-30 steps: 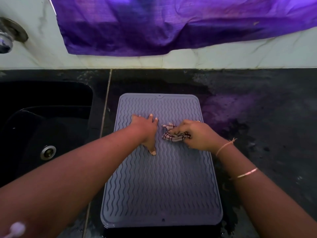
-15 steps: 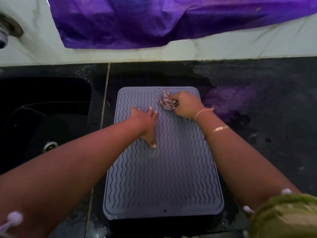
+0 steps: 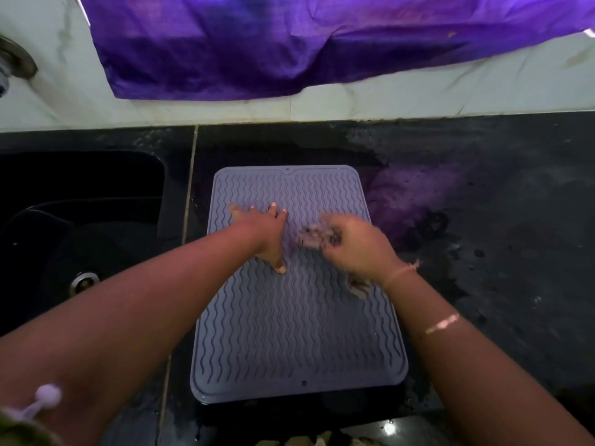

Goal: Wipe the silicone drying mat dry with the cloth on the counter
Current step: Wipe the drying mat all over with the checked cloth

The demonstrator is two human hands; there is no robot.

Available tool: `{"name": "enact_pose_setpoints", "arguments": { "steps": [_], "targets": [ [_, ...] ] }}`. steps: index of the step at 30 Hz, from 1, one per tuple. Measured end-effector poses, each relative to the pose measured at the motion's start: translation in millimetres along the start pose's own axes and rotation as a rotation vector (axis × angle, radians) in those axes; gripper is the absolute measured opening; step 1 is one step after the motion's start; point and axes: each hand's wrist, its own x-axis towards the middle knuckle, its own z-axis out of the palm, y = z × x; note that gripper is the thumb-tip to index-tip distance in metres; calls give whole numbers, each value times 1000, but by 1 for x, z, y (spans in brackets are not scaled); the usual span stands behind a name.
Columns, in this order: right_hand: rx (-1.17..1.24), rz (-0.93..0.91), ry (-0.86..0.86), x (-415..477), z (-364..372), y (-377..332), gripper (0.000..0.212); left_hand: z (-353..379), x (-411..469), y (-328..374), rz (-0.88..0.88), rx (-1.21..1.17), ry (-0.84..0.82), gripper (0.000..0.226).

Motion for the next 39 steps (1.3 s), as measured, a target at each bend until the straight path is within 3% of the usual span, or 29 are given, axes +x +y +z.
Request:
{"name": "enact_pose_setpoints", "arguments": {
  "steps": [3,6,9,15,18,21,23,25,30,32,39],
  "targets": [
    [41,169,60,37,-1,-4,61,12,-5,-3,-1,-158,49,115],
    [-210,265,-44,43,17,-12,68,22,-7,-7,-12,-263,64,110],
    [-443,182,19,18,34,-16,57,28,-4,-8,-28,-296,47,107],
    [-528,-11,-36,-62,40,-5,56,31,-1,-10,-38,-316,48,102],
    [-481,-13,-75,-97,40,-1,57,39,-10,-8,-49,-341,138,94],
    [-158,108,-92,-100,27,-3,53,52,-26,1,-67,-254,328,72],
    [29,154,-27,-83,14,-6,53,57,-37,9,-19,-245,382,57],
    [18,172,46,-56,4,-7,62,59,-46,15,61,-295,377,52],
    [-238,292,-136,-28,22,-21,77,70,-62,27,99,-265,68,115],
    [-357,264,-82,-39,37,-23,71,76,-62,28,85,-237,70,120],
    [-469,-153,-97,-120,40,-1,55,74,-66,28,73,-225,66,119]
  ]
}}
